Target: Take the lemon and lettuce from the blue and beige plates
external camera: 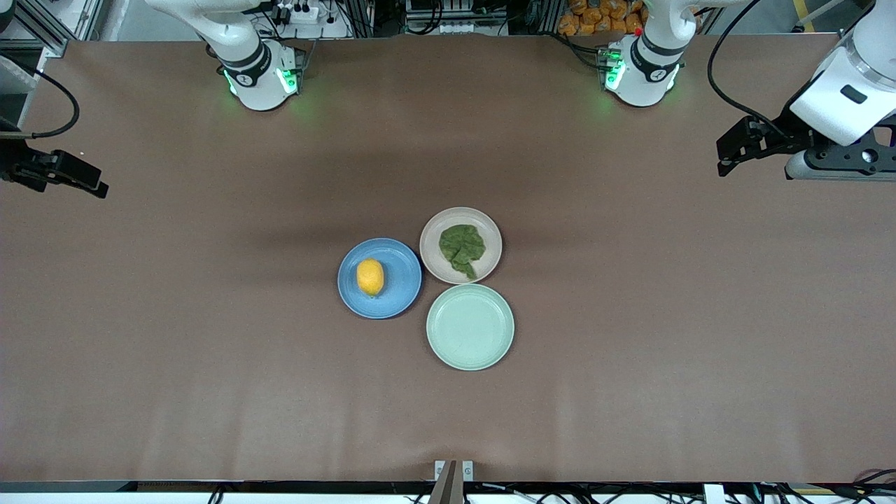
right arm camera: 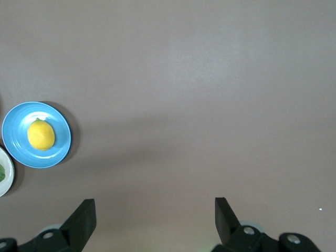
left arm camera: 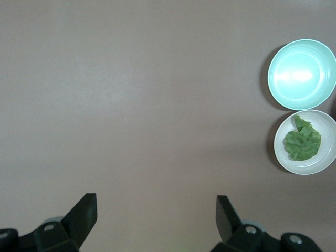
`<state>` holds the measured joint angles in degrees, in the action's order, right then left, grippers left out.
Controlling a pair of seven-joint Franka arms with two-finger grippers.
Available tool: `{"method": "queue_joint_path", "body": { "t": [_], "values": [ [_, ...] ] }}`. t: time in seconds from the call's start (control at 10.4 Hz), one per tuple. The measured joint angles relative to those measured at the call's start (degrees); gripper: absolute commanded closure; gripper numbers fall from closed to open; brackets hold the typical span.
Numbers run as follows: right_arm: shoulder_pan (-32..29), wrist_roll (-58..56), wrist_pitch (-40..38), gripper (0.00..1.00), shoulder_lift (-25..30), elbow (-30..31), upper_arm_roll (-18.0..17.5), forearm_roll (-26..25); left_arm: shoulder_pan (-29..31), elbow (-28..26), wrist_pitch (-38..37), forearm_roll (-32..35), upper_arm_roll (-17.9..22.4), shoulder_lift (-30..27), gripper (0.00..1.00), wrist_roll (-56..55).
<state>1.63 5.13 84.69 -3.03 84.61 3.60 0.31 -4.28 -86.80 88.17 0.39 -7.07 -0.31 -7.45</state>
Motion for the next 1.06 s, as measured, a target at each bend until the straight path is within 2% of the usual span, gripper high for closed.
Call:
{"method": "queue_joint_path", "body": {
  "t": [0.67, 1.06],
  "values": [
    [0.0, 0.0, 0.0, 0.00, 0.0, 0.0, 0.0, 0.0, 0.0, -0.1, -0.3, 0.0, 0.0, 0.2, 0.00, 1.2],
    [0.0, 0.0, 0.0, 0.00, 0.0, 0.0, -0.4, 0.1, -0.2, -1.2, -0.3, -1.3, -0.3, 2.6, 0.00, 1.2]
  ]
}}
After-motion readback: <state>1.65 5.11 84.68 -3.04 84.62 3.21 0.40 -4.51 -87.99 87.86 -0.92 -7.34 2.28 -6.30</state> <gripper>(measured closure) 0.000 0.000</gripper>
